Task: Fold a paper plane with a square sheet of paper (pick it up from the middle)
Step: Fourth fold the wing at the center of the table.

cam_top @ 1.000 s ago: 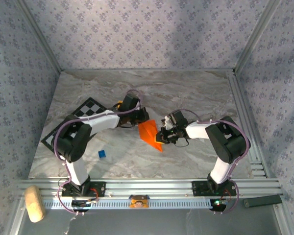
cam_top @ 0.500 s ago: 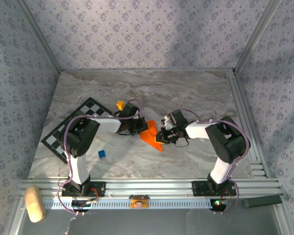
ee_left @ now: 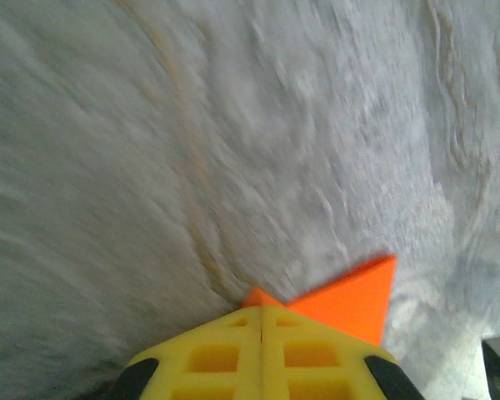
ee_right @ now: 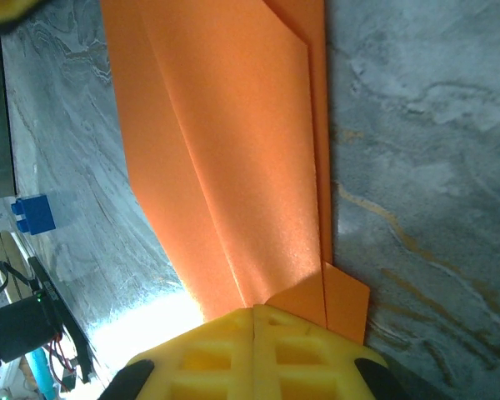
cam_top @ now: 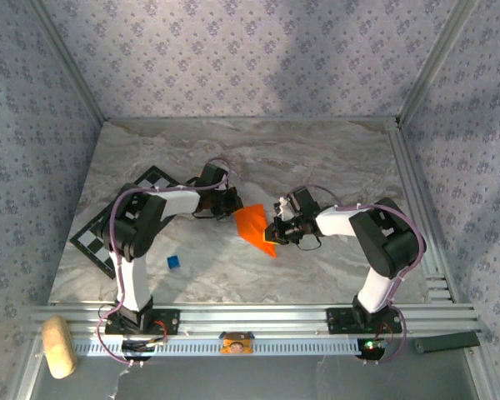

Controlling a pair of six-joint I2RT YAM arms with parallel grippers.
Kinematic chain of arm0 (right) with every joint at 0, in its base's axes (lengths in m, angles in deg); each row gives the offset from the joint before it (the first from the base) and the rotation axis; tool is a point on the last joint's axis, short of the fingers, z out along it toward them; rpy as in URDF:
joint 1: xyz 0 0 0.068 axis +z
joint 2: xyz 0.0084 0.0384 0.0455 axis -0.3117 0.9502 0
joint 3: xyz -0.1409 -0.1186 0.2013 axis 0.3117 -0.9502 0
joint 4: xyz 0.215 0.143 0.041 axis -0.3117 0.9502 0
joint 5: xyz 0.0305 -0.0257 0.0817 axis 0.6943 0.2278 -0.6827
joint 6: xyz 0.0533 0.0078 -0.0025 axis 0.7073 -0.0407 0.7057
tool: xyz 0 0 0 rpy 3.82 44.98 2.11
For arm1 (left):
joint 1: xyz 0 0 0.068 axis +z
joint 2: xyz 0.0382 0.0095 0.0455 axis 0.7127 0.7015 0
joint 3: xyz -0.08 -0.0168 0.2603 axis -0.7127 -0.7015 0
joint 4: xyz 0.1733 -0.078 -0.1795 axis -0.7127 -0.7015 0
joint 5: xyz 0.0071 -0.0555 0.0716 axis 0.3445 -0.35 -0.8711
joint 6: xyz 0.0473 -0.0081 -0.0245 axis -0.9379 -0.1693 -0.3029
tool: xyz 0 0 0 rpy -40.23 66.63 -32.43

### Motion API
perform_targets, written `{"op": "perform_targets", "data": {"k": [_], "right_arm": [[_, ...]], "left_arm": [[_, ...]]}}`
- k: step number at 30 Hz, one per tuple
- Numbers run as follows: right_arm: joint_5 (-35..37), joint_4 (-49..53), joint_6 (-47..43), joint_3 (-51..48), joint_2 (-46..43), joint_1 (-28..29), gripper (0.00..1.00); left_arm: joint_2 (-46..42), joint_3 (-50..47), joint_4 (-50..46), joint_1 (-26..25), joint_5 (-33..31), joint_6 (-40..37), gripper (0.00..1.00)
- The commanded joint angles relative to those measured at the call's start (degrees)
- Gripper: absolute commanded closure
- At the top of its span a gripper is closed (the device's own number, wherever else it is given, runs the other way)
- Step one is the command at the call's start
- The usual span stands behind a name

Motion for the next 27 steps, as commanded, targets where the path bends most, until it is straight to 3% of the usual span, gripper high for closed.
{"op": "perform_targets", "data": {"k": [1, 12, 19, 27], "right_arm": [[3.87, 9.23, -1.24, -2.88, 1.95, -0.51, 1.00], [3.60, 9.06, -0.71, -2.48, 1.66, -0.60, 1.00], [3.46, 9.43, -0.83, -1.64, 1.09, -0.69, 1.00], [2.89, 9.75, -0.62, -1.05, -0.13, -0.77, 1.00]], "left_arm": [[0.85, 2.09, -2.58, 2.02, -3.89, -2.70, 0.95], [-8.45, 0.64, -1.27, -2.94, -3.34, -2.33, 0.90], [-4.92, -1.10, 2.06, -7.84, -0.27, -0.86, 0.92], [-1.03, -2.47, 0.65, -8.60, -3.03, -0.87, 0.93]]}}
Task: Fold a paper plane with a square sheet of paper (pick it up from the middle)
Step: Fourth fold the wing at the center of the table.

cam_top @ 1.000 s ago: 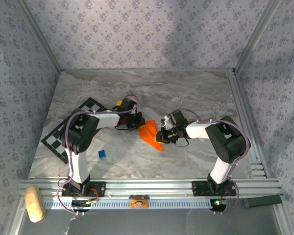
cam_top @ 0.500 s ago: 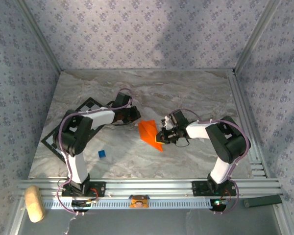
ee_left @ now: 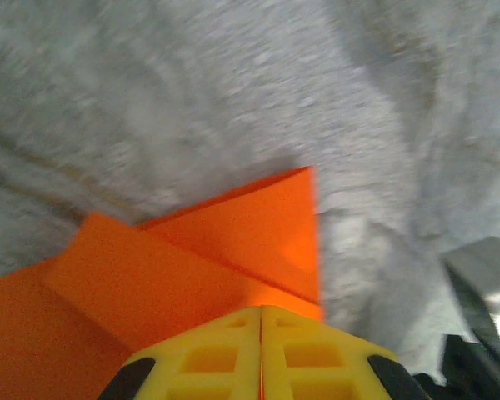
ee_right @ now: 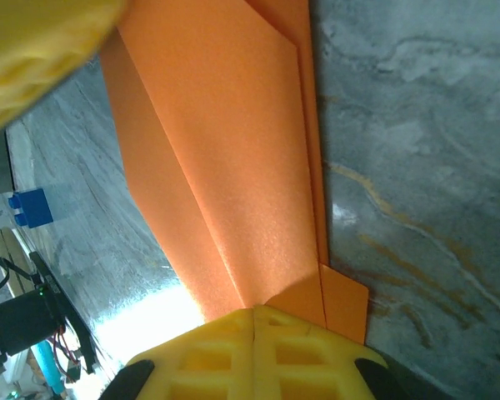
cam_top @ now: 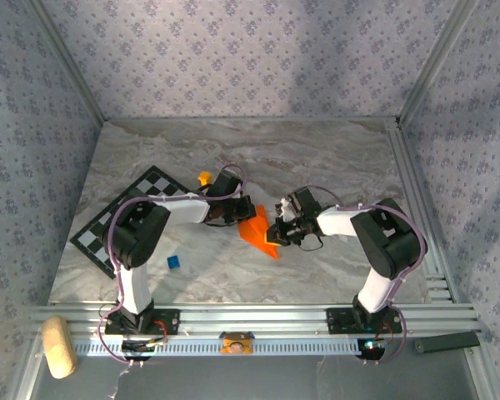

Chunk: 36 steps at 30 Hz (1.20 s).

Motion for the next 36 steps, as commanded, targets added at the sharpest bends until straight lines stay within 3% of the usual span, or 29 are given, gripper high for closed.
{"op": "perform_targets", "data": {"k": [1, 11, 20, 27, 36], "right_arm": [[3.39, 7.39, -0.47, -0.85, 0.26, -0.29, 1.00], [0.64, 8.92, -0.58, 7.12, -2.69, 1.72, 1.00], [1.38, 10.34, -1.89, 14.51, 7.82, 2.69, 1.00], [1.51, 10.30, -2.24, 11.52, 7.53, 2.69, 1.00], [1.19, 10.59, -2.21, 5.20, 0.39, 2.75, 0.98]], "left_arm": [[1.60, 0.13, -2.41, 0.14, -2.63, -0.95, 0.93], [2.84, -0.58, -4.38, -0.03, -3.93, -2.56, 0.95], [3.04, -0.62, -3.10, -0.04, -3.23, -2.03, 0.95], [3.29, -0.78, -3.15, 0.05, -3.55, -2.03, 0.95], [4.01, -0.78, -3.15, 0.14, -3.55, -1.95, 0.95]]}}
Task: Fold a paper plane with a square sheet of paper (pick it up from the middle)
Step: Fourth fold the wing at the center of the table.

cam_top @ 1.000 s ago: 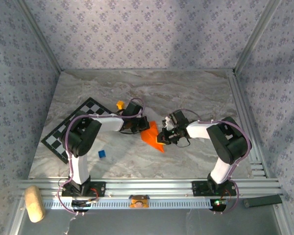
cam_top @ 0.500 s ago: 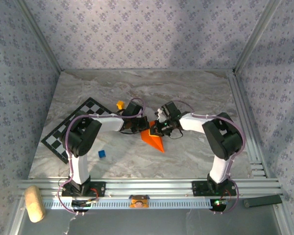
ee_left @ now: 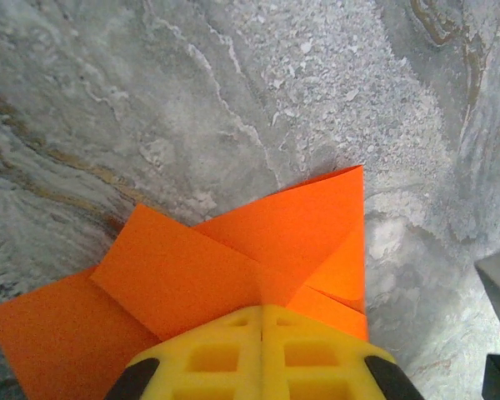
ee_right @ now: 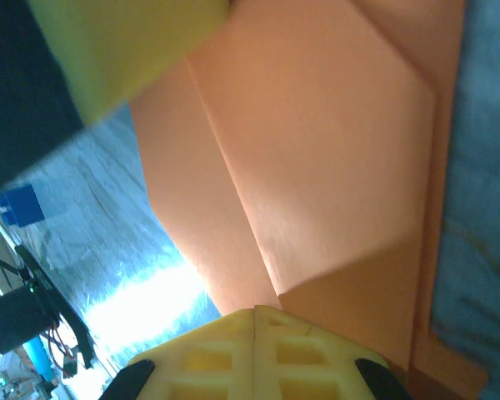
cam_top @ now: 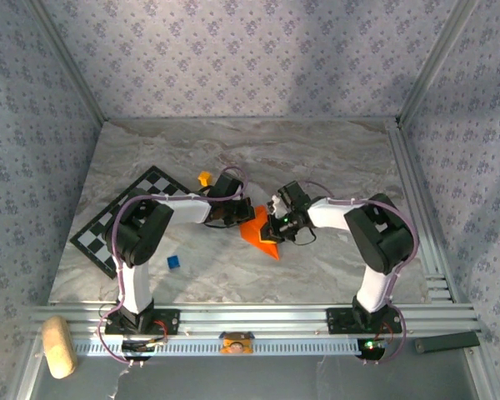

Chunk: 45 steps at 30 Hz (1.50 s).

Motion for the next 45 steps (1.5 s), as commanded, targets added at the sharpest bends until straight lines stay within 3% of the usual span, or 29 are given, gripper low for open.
{"op": "perform_targets", "data": {"k": [1, 18, 26, 32, 39, 45], "right_arm": [[0.06, 1.73, -0.54, -3.11, -2.95, 0.12, 0.97], [-1.48, -0.77, 0.97, -18.02, -14.36, -2.90, 0.94], [-4.16, -0.84, 0.84, -15.16, -17.43, -3.64, 0.96], [-7.18, -2.14, 0.61, -9.03, -12.65, -3.25, 0.97], [-4.40, -1.77, 1.57, -1.18, -2.66, -2.11, 0.93], [-2.51, -2.07, 1.14, -4.87, -0.30, -1.84, 0.91]], "left_arm": [[2.96, -0.91, -3.33, 0.14, -2.49, -0.80, 0.95], [3.08, -0.47, -3.85, 0.09, -2.04, -1.08, 0.95], [2.98, -0.47, -4.09, 0.11, -1.70, -1.19, 0.95], [2.86, -0.76, -4.35, 0.12, -1.68, -1.63, 0.95], [2.72, -0.70, -4.99, 0.17, -1.86, -2.29, 0.95], [2.41, -0.81, -4.90, 0.22, -2.28, -2.05, 0.95]]}}
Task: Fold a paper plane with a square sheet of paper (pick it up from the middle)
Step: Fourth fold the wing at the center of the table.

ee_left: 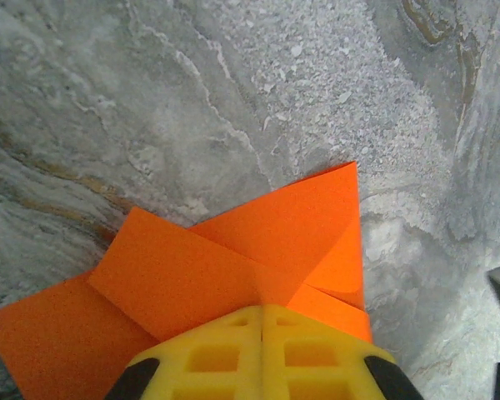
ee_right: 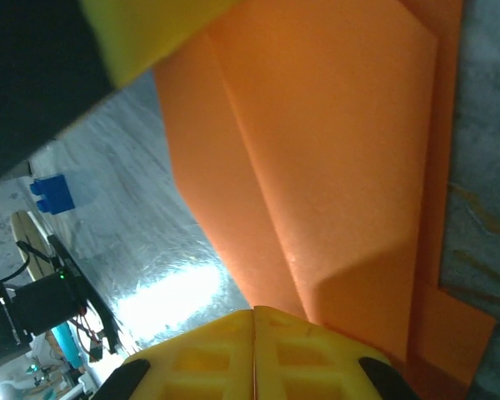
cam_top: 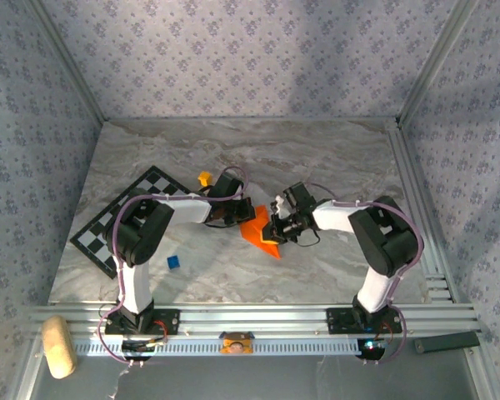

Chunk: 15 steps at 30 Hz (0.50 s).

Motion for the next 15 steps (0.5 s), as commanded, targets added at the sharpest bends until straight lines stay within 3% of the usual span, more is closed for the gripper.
{"op": "perform_targets", "data": {"k": [1, 15], "right_arm": [[0.69, 1.02, -0.20, -3.43, 0.23, -0.45, 0.91], [-0.77, 2.97, -1.07, -16.96, -15.40, -2.68, 0.85]], "left_arm": [[2.14, -1.00, -5.19, 0.26, -2.70, -1.28, 0.95], [1.51, -2.30, -4.97, 1.02, -2.07, -1.01, 0.96]]}}
